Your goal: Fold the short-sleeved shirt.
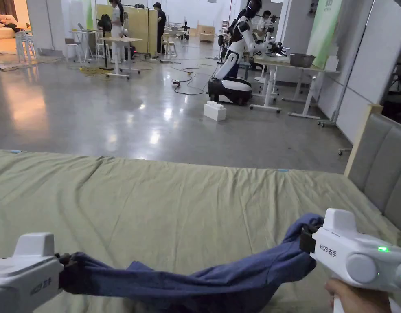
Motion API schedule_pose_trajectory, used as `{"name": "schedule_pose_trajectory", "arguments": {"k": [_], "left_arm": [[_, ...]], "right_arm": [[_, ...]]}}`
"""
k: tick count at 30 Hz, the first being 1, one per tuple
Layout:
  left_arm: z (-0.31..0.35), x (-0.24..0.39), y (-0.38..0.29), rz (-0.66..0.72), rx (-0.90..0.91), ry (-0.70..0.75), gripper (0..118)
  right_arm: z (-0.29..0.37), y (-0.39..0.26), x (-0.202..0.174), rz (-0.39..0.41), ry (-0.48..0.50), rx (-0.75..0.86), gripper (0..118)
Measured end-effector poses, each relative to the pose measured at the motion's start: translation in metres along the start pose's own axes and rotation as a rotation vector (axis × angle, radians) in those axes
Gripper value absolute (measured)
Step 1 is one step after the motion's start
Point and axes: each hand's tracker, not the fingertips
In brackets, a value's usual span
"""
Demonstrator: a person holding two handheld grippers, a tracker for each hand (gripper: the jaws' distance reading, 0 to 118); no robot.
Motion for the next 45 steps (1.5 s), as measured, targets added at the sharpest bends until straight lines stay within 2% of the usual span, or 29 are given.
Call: {"name": "schedule_pose_trajectory", "arguments": {"k": [6, 11, 12, 17, 25, 27, 29, 37, 45], "left_arm": [[0.036, 0.004, 0.074, -0.017, 0.162, -0.016, 7], [0.063, 0.010, 0.136, -0.036, 0.264, -0.020, 7], [0.067, 0.011, 0.147, -0.038, 0.279, -0.013, 7], [0.073, 0.014, 0.197, -0.048, 0.332, 0.002, 7], [0.043, 0.010, 0.247, -0.050, 0.328, 0.040, 7], [0.030, 0.012, 0.260, -0.048, 0.315, 0.050, 7], [0.022, 0.011, 0.274, -0.047, 0.315, 0.043, 7], [-0.004, 0.016, 0.320, -0.075, 0.363, 0.084, 7], [-0.016, 0.011, 0.302, -0.076, 0.382, 0.068, 7]], "right_arm": [[0.053, 0.066, -0.018, 0.040, 0.009, 0.179, 5], [0.086, 0.121, -0.037, 0.150, -0.057, 0.328, 5], [0.087, 0.128, -0.038, 0.102, -0.053, 0.294, 5], [0.089, 0.175, -0.049, 0.113, -0.098, 0.332, 5], [0.057, 0.225, -0.055, 0.127, -0.152, 0.354, 5], [0.050, 0.230, -0.056, 0.105, -0.138, 0.350, 5], [0.038, 0.247, -0.062, 0.144, -0.152, 0.381, 5], [0.011, 0.291, -0.077, 0.179, -0.185, 0.468, 5], [-0.009, 0.258, -0.082, 0.241, -0.196, 0.453, 5]]}}
